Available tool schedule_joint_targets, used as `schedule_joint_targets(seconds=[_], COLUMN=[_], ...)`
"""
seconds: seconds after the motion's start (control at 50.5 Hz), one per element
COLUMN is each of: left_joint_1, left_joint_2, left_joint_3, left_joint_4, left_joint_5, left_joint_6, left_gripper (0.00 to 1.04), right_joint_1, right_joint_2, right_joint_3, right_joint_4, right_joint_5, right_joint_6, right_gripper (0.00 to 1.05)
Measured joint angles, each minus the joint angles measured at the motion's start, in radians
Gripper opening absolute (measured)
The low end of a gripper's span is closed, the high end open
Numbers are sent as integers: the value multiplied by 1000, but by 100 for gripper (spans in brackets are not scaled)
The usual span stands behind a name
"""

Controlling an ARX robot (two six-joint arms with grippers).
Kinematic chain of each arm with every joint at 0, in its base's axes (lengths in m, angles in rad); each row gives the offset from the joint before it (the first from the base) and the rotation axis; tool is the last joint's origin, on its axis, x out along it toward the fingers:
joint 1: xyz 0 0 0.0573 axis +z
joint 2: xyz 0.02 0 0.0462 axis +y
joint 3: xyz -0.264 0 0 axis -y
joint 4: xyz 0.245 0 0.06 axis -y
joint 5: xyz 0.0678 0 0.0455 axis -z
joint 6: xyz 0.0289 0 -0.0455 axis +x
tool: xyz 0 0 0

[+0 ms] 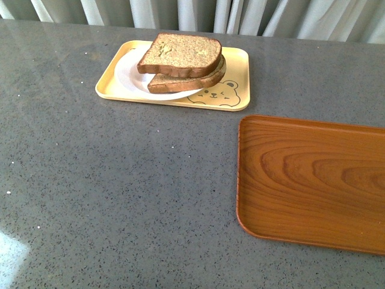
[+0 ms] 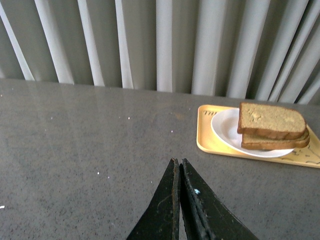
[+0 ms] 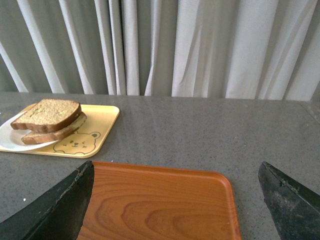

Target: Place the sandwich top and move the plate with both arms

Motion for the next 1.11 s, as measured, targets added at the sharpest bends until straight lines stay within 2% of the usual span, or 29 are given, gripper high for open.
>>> schedule_joint_targets(seconds=[0.277,0.376,0.495,0.594,0.733,0.792,0.832,1.109], left_joint_1=[0,0,0,0,0,0,0,0], left_joint_2=[-10,-10,-10,-10,-10,-10,-10,-10], left_joint_3=[0,0,0,0,0,0,0,0], left_joint_4=[-7,-7,-7,-7,-7,-7,-7,-7], left_joint_5=[-1,-1,-1,-1,-1,-1,-1,-1], left_joint_6=[0,0,0,0,0,2,2,2], left_gripper=[4,23,39,57,89,98,95,96], right_joint_1=[0,0,0,0,0,0,0,0], right_joint_2=[0,0,0,0,0,0,0,0], right_joint_3=[0,0,0,0,0,0,0,0], right_joint_4=[0,0,0,0,0,0,0,0], right_joint_5=[0,0,0,0,0,0,0,0], right_joint_6=[0,0,0,0,0,0,0,0], right_gripper=[96,96,96,96,96,96,96,96])
